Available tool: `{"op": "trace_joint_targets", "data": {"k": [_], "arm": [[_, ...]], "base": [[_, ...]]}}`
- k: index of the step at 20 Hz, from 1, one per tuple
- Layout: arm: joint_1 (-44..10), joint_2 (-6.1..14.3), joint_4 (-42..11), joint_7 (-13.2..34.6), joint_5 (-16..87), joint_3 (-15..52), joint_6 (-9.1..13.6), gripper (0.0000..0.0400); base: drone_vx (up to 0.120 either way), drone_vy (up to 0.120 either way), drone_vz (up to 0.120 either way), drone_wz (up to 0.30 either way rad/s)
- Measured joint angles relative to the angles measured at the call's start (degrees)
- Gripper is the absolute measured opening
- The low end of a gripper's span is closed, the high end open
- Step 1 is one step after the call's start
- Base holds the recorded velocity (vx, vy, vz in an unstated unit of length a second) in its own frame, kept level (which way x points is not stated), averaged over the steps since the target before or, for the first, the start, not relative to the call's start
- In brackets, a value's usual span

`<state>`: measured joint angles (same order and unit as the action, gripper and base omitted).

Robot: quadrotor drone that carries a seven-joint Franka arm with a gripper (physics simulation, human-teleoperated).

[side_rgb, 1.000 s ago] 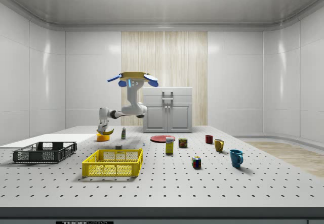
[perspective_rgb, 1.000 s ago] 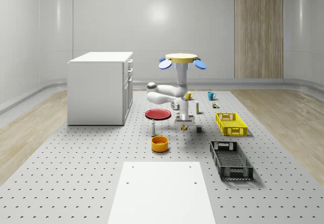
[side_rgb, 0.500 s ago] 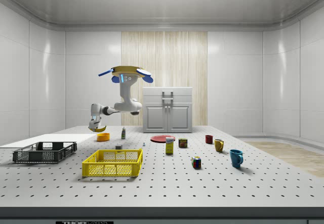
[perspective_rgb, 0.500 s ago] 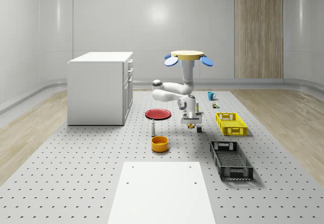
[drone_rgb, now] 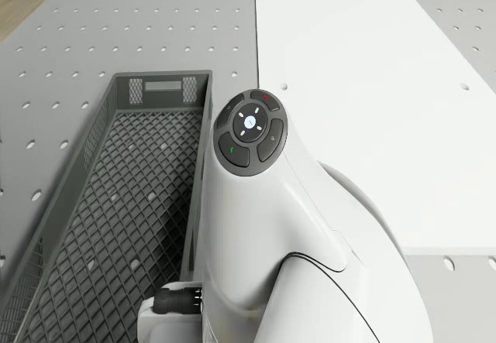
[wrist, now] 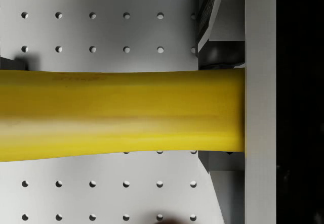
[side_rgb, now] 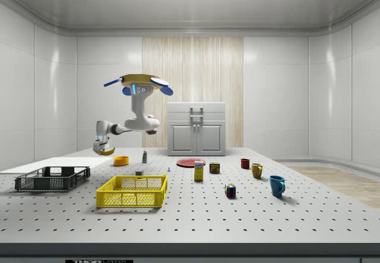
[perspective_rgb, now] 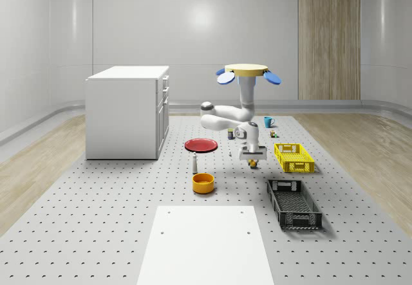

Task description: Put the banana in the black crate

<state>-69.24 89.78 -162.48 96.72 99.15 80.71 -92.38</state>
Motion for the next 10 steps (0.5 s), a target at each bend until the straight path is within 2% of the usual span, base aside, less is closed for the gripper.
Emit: {"op": "trace_joint_targets", "data": {"k": [10], "arm": [[0.0, 0.2, 0.0, 0.0, -0.1, 0.0, -0.2, 0.0193]], "base": [[0.120, 0.120, 0.000, 0.000]]}}
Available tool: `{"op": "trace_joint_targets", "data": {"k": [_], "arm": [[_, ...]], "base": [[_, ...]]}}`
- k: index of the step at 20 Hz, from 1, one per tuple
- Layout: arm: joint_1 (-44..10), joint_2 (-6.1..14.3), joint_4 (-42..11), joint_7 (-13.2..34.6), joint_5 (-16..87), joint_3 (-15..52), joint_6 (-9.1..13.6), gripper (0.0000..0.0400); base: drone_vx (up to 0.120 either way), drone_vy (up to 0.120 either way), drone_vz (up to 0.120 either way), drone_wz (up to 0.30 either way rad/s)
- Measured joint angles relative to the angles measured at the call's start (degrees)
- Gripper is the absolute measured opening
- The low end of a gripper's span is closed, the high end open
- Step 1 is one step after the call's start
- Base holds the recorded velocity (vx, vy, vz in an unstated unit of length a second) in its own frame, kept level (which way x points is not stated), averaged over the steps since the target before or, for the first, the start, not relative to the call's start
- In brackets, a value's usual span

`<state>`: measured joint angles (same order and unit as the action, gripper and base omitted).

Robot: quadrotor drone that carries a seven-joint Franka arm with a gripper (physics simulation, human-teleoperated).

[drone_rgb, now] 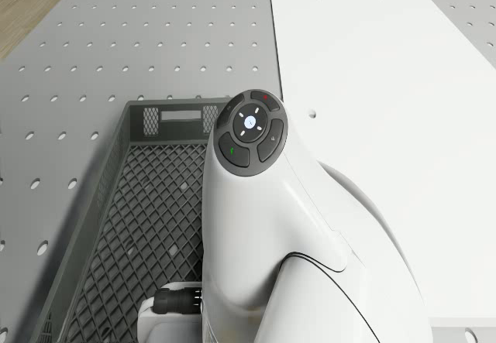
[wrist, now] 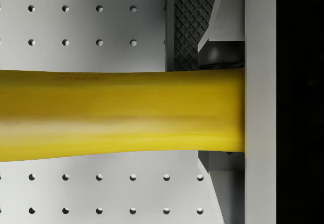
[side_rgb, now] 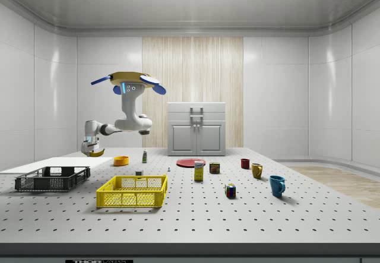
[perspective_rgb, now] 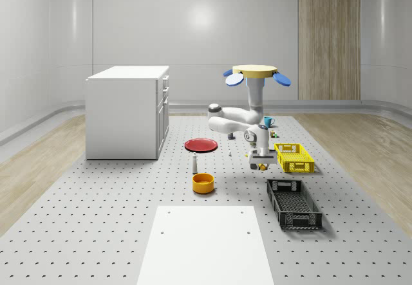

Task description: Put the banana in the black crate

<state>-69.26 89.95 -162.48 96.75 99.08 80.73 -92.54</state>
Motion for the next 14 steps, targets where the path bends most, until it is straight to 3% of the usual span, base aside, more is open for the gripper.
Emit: {"op": "trace_joint_targets", "data": {"k": [14], "arm": [[0.0, 0.2, 0.0, 0.0, -0.1, 0.0, -0.2, 0.0193]], "base": [[0.114, 0.120, 0.000, 0.000]]}}
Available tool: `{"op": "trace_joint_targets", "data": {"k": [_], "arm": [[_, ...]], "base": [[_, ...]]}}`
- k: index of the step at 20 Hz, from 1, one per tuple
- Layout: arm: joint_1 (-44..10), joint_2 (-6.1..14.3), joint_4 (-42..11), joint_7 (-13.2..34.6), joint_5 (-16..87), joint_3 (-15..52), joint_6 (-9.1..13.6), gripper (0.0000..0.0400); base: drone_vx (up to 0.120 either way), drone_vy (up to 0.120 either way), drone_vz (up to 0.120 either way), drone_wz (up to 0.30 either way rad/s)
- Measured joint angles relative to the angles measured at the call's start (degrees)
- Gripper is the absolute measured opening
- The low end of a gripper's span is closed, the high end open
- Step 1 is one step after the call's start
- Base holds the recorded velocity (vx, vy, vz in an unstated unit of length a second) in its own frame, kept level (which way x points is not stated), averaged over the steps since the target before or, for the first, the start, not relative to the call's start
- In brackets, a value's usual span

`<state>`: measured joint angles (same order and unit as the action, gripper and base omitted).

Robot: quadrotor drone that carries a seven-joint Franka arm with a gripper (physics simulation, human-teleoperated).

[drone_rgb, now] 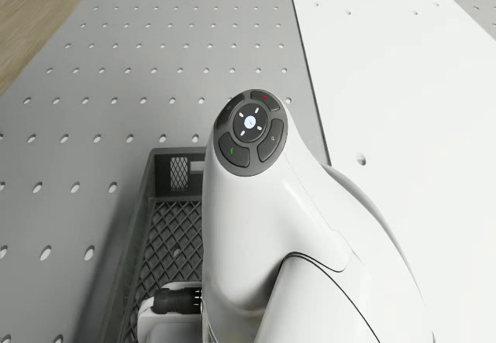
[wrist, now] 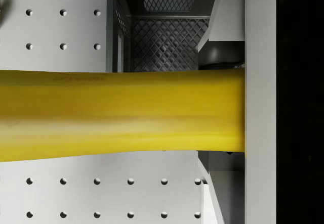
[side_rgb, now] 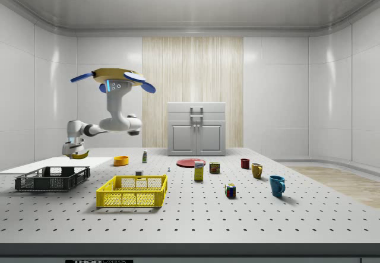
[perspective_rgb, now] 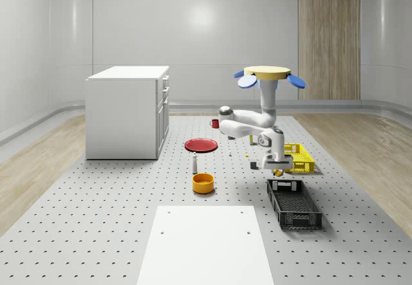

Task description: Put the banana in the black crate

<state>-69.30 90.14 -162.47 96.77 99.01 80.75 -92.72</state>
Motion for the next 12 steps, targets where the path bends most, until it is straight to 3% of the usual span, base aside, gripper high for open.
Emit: {"op": "trace_joint_targets", "data": {"k": [12], "arm": [[0.0, 0.1, 0.0, 0.0, 0.0, 0.0, -0.1, 0.0193]], "base": [[0.120, 0.120, 0.000, 0.000]]}}
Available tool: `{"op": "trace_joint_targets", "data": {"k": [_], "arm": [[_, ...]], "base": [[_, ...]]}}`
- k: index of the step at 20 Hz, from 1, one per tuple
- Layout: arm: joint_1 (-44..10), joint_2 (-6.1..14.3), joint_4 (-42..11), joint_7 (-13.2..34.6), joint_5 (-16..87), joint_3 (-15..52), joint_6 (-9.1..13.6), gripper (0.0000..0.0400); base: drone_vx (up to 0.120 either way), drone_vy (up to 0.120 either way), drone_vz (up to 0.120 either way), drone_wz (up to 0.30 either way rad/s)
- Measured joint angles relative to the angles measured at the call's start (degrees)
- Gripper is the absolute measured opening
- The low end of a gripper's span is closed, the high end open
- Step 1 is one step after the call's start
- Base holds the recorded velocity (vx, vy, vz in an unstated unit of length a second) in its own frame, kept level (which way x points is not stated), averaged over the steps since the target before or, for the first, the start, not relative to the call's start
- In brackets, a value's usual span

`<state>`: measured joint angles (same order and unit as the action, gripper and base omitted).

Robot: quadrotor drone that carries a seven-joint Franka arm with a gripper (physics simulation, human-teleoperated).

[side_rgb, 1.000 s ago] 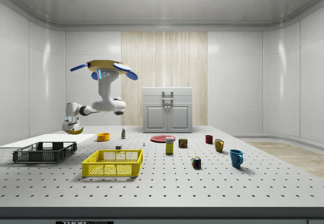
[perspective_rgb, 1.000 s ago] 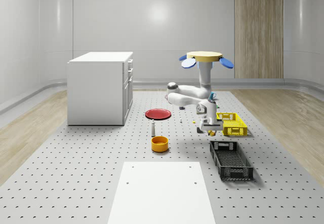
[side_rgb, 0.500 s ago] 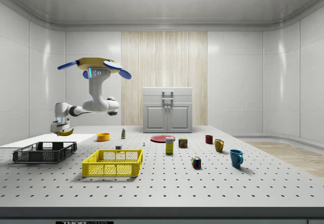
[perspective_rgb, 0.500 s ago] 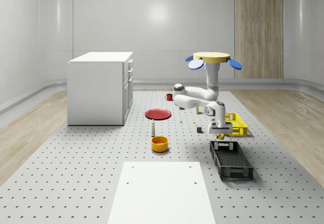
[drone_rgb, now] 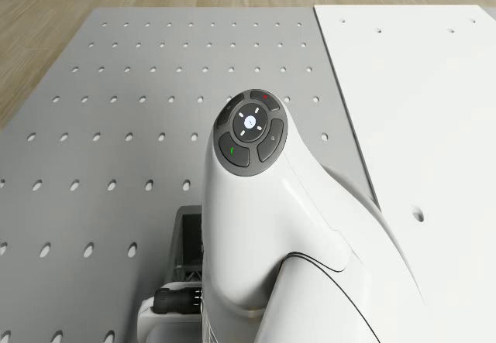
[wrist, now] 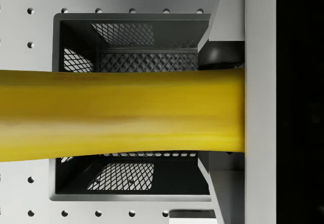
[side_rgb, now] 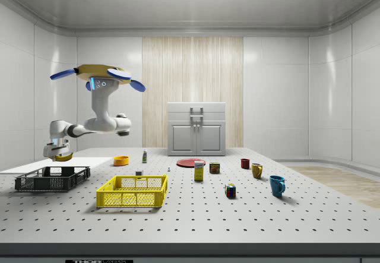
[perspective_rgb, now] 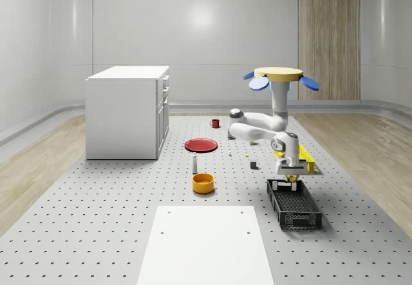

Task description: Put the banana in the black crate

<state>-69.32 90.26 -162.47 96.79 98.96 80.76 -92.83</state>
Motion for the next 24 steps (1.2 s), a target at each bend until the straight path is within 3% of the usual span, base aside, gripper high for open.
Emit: {"op": "trace_joint_targets", "data": {"k": [3, 8, 19, 24], "arm": [[0.0, 0.0, 0.0, 0.0, 0.0, 0.0, 0.0, 0.0193], [0.0, 0.1, 0.0, 0.0, 0.0, 0.0, -0.1, 0.0193], [0.0, 0.1, 0.0, 0.0, 0.0, -0.1, -0.2, 0.0193], [-0.4, 0.2, 0.5, 0.1, 2.6, -2.8, -1.1, 0.0193]], "base": [[0.120, 0.107, 0.000, 0.000], [0.064, 0.000, -0.024, 0.000], [0.000, 0.000, -0.120, 0.000], [0.000, 0.000, 0.000, 0.000]]}}
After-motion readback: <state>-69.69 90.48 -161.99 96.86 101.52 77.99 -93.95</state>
